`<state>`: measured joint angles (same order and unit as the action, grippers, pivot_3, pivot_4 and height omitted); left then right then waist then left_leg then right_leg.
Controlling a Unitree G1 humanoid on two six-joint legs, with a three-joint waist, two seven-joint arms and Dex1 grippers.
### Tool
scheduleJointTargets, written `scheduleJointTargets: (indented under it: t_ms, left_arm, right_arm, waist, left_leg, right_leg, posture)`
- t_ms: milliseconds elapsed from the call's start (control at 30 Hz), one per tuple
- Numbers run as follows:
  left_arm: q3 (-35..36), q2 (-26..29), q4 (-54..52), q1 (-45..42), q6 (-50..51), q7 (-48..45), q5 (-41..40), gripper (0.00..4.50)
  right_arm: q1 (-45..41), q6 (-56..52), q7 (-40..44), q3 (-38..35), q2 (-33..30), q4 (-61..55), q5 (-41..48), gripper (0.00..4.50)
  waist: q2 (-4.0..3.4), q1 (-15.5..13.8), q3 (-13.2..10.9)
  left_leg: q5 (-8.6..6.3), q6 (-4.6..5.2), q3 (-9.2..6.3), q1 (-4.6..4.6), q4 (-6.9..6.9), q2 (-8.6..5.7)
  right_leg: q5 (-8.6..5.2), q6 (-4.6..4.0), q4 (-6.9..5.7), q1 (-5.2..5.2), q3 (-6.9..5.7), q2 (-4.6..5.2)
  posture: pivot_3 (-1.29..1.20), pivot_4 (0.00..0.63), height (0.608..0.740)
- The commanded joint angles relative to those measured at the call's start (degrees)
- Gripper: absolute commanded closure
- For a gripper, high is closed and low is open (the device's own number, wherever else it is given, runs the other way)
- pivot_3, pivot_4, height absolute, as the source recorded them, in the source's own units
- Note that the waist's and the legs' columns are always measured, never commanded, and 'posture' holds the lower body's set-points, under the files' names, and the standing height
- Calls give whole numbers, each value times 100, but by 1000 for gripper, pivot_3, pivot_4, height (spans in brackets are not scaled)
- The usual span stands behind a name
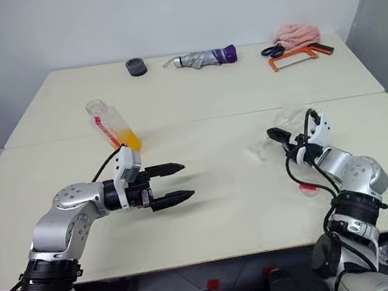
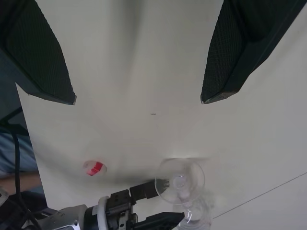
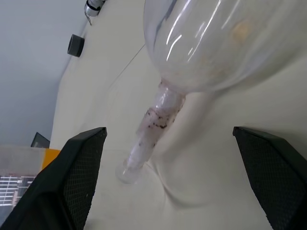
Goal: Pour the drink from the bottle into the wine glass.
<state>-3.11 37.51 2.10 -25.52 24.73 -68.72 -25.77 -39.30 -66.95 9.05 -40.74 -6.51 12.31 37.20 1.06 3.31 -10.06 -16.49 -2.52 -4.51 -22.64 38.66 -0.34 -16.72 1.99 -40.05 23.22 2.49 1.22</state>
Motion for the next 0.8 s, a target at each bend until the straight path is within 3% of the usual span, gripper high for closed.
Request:
scheduleJointTargets:
  t_ms: [33,233,267,333,633,700,800]
  left_arm:
    - [4,17,-158,-112,-36,-46,-4,45]
    - [-26,-23,-191,-102,-56,-53,27,45]
    - [-29,-28,-192,-100,-57,-54,34,9]
    - [-38,-34,-194,-92,-63,-53,44,0]
    - [-111,-27,-211,-4,-130,-66,95,0]
    - [-111,-33,-175,15,-168,-75,111,0]
    - [-108,-48,-97,40,-238,-86,138,0]
  right_arm:
    - [-142,335,135,187,-128,313,102,0]
    - [-403,700,357,478,-199,1051,126,0]
    - [-426,736,369,503,-208,1121,143,172]
    - [-477,806,372,511,-219,1270,171,619]
    - [-648,925,364,552,-176,1589,418,3854]
    - [-639,921,394,619,-220,1503,492,4295]
    - [-579,1112,562,873,-348,1364,405,4331]
  waist:
    - [0,0,0]
    - [0,2,0]
    - [0,6,0]
    - [0,11,0]
    - [-3,9,-2]
    - [-3,8,-2]
    - [-7,-6,-5]
  left_leg:
    - [0,0,0,0,0,1]
    - [0,0,1,1,1,1]
    - [0,0,0,1,1,1]
    - [0,0,1,1,0,2]
    - [0,0,-3,-2,0,5]
    - [0,0,-3,-1,0,4]
    - [0,0,-4,-3,1,4]
  right_leg:
    - [0,0,0,0,0,0]
    - [0,0,0,0,1,-1]
    - [0,0,0,0,0,-2]
    - [0,0,0,0,1,-2]
    - [0,0,1,1,-1,3]
    - [0,0,0,1,0,4]
    - [0,0,1,0,-1,7]
  posture:
    - [0,150,740]
    - [0,150,740]
    - [0,150,740]
    - [0,150,740]
    - [0,150,740]
    - [0,150,740]
    - [0,150,740]
